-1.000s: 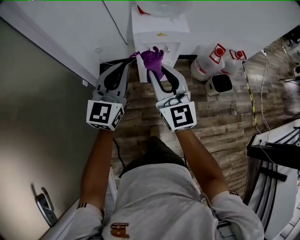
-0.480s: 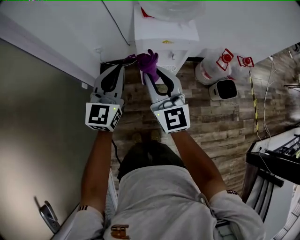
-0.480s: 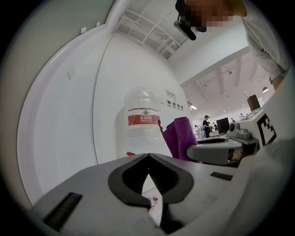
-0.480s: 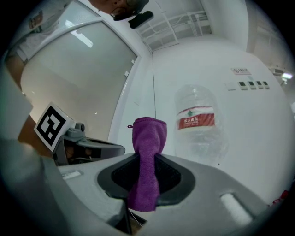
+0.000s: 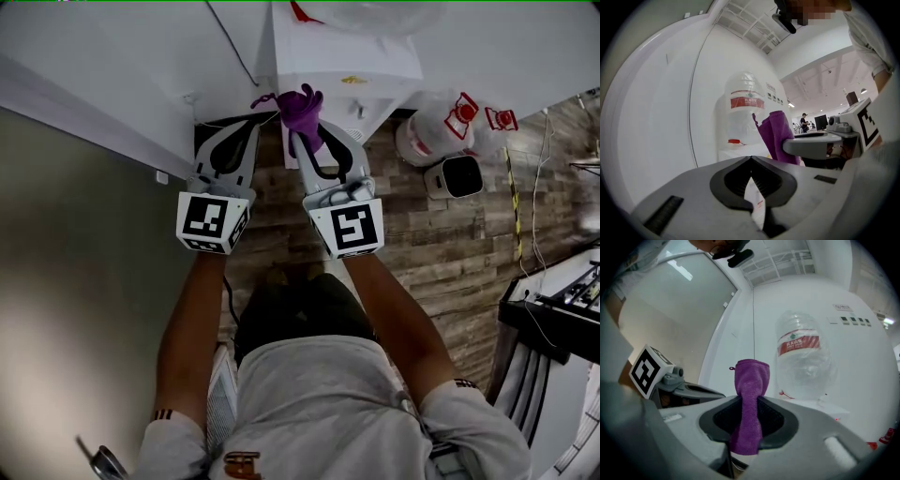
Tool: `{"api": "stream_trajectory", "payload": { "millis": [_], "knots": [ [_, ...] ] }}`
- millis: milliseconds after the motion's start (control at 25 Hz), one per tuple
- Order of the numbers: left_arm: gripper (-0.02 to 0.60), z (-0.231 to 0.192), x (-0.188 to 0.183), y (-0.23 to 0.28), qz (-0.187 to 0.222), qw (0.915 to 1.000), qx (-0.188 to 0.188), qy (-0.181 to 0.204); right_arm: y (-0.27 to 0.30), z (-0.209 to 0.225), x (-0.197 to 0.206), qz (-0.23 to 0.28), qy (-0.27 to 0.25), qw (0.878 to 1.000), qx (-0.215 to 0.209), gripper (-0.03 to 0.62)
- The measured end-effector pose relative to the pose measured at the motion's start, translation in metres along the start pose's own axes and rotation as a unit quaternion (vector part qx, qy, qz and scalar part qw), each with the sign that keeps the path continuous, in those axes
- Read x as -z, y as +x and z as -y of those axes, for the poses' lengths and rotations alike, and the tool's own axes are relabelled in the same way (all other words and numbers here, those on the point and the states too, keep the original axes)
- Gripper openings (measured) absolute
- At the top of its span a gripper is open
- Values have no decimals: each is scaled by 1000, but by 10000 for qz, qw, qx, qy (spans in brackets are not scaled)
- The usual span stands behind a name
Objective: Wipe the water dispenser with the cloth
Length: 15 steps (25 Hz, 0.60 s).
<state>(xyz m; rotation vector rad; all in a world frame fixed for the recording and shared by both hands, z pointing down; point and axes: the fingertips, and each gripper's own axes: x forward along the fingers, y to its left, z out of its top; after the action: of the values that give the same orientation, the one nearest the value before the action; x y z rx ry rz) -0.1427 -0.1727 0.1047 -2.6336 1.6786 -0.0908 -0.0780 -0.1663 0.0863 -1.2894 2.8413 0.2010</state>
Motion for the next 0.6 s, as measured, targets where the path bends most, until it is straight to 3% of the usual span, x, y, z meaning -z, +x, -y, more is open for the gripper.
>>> {"api": "stream_trajectory", "payload": {
  "millis": [200, 600],
  "knots": [
    [-2, -9, 43, 21, -52, 9999, 48, -114, 23, 7, 30, -8, -172, 9997, 168, 95],
    [-2, -26, 115, 72, -126, 9996, 251, 17, 73, 15, 89, 100, -330, 9983, 472, 96]
  ]
}}
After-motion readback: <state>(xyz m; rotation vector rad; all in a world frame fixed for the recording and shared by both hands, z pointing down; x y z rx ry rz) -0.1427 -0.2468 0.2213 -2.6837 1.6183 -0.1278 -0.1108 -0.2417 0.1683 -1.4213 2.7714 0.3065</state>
